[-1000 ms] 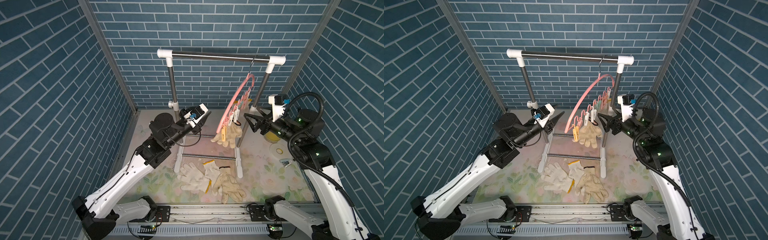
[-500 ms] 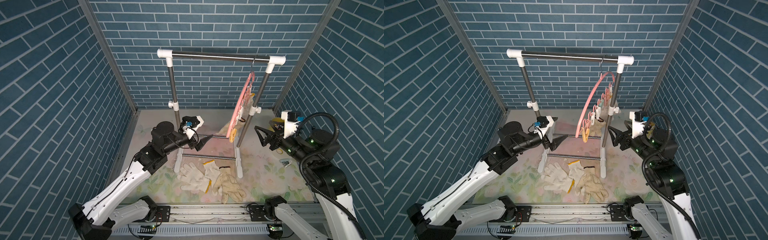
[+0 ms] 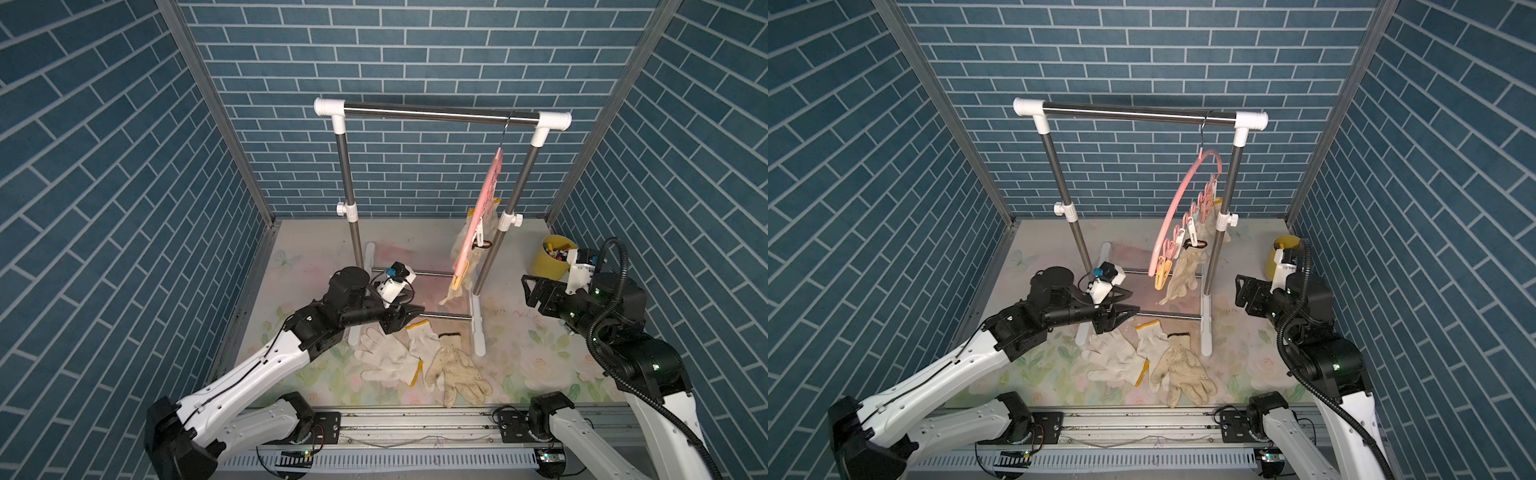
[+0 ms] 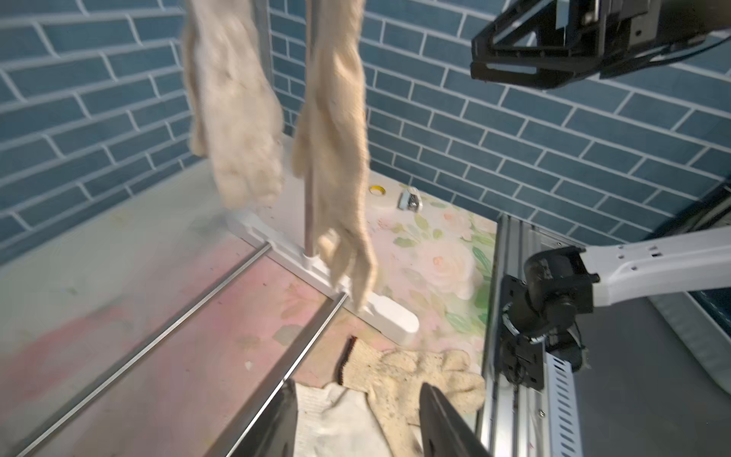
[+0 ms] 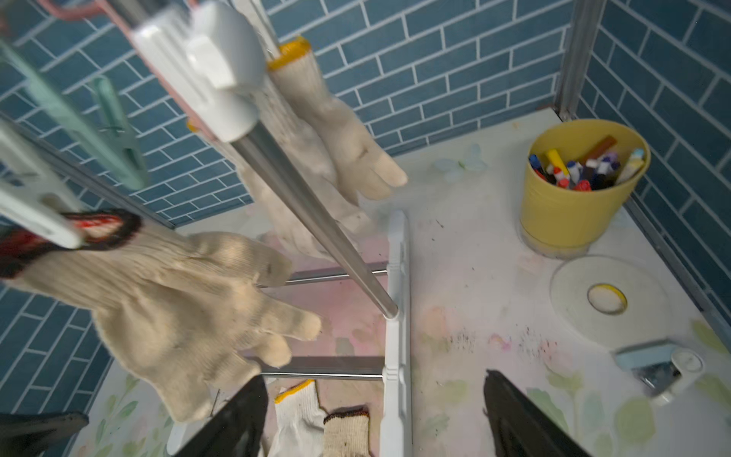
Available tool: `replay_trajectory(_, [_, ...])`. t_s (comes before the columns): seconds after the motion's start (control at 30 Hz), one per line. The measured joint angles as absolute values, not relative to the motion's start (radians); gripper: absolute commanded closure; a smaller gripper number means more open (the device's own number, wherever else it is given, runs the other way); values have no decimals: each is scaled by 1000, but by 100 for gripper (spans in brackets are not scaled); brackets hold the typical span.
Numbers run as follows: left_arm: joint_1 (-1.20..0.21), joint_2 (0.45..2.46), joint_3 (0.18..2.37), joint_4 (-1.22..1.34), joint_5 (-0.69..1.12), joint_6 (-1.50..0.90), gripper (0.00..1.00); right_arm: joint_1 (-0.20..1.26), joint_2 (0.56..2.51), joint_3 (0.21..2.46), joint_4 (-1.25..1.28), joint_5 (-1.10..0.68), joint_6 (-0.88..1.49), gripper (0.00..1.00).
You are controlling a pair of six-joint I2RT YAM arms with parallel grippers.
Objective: Clip the gloves onto a hanger to dry
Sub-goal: Pick up the glove from the center of the board.
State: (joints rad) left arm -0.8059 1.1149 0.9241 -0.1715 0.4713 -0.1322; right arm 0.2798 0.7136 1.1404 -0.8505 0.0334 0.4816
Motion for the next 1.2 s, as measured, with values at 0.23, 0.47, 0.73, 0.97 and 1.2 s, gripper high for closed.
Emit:
replay_trajectory(0.23, [-950, 1465, 1044, -321, 500, -459, 62, 272, 730, 1130, -875, 81, 522, 15])
replay_trajectory(0.47, [-995, 1672, 1147, -457, 513, -608, 64, 268, 761, 1150, -866, 97, 524, 15])
replay_trajectory(0.73, [-990, 1918, 1343, -522, 435, -682, 60, 267, 687, 1145, -845, 128, 524, 15])
replay_trajectory(0.97, [-954, 2012, 1409, -568, 346, -725, 43, 265, 646, 1142, -830, 152, 515, 15])
replay_trajectory(1.2, [-916, 2013, 1408, -548, 341, -771, 43, 263, 651, 1122, -799, 153, 505, 15])
